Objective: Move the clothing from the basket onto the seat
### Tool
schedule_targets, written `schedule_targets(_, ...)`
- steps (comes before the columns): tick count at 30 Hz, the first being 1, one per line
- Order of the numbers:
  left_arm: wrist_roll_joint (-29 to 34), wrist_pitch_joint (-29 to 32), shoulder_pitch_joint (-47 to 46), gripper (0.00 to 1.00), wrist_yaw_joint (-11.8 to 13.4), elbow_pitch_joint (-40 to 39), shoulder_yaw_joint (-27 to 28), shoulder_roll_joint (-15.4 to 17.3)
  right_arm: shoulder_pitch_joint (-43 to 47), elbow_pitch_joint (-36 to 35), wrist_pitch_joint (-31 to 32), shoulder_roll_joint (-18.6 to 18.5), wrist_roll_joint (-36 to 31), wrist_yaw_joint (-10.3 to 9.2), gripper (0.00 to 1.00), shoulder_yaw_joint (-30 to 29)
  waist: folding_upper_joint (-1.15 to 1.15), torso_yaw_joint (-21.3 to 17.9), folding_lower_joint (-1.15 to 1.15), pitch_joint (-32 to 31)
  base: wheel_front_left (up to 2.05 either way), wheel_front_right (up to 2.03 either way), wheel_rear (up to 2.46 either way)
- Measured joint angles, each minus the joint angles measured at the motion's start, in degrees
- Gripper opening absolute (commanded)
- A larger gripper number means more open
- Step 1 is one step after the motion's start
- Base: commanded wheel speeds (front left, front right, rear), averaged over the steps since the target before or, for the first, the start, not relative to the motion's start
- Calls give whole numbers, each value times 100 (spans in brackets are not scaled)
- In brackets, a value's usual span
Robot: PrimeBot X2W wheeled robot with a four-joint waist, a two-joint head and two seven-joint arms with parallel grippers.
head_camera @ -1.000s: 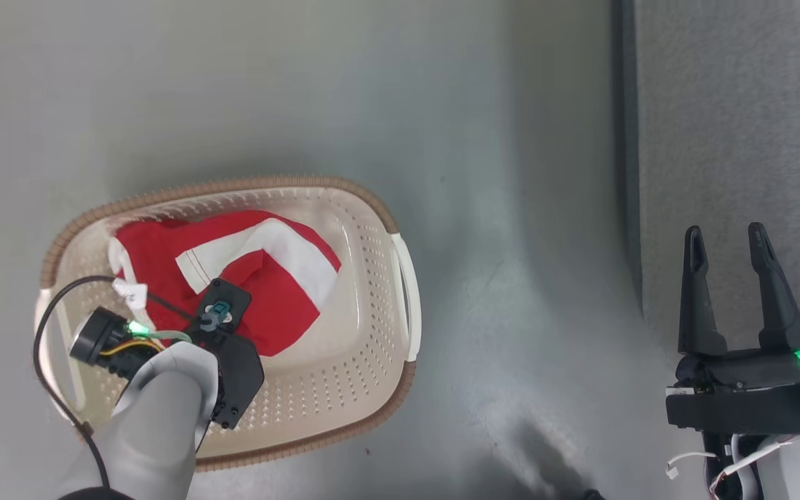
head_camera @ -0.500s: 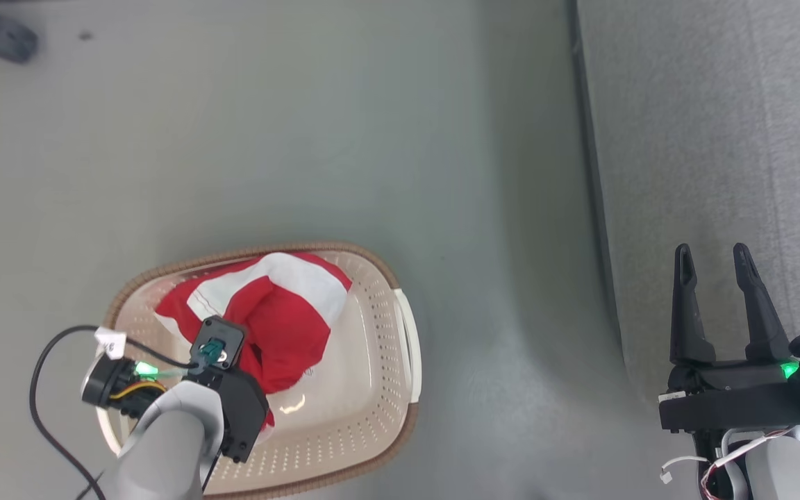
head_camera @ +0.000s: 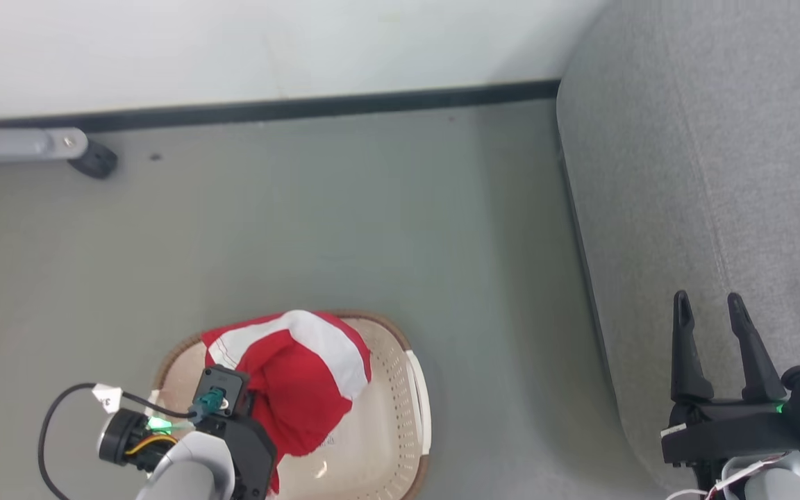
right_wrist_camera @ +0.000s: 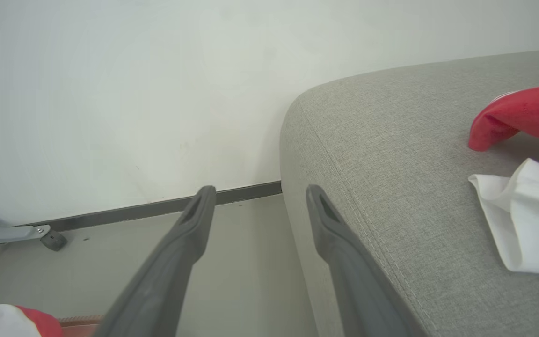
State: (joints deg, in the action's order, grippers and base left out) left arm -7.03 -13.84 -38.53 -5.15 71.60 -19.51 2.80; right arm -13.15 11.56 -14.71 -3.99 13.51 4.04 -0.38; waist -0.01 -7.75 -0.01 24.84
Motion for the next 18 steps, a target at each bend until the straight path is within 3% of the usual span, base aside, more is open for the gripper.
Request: schedule_targets(18, -349, -15, 1007, 0, -142, -738, 45, -73, 744, 358, 0, 10, 8, 160, 100, 60, 0, 417, 0, -1478, 0, 0, 0)
